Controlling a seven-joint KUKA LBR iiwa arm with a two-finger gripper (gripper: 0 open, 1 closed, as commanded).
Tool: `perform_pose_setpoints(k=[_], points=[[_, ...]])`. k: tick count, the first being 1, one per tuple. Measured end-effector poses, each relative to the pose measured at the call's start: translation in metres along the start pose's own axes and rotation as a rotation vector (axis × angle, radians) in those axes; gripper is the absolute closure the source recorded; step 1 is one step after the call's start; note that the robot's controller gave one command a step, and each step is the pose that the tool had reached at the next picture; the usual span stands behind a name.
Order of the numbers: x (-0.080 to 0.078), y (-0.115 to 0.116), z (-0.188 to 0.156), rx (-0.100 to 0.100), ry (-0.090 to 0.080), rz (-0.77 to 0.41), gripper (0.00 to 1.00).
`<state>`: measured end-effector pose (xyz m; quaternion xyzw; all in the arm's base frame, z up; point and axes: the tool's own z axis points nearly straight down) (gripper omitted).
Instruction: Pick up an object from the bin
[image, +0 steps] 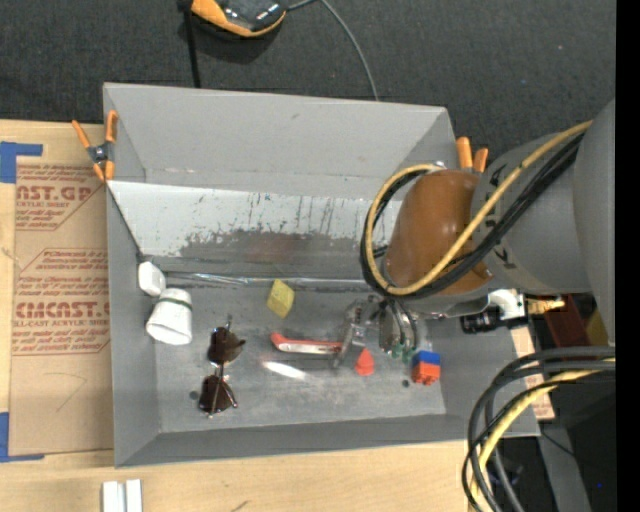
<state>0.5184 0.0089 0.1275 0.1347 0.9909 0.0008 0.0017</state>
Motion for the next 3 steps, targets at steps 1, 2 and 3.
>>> perform_pose_setpoints(k=[1,2,3], points=[[-0.002,0.002,-0.028,0.000,0.001,-0.025,1.00],[-0.011,0.015,-0.060,0.000,0.001,-0.026,1.00],[0.003,0.008,-0.106,0.000,0.000,-0.024,1.00]])
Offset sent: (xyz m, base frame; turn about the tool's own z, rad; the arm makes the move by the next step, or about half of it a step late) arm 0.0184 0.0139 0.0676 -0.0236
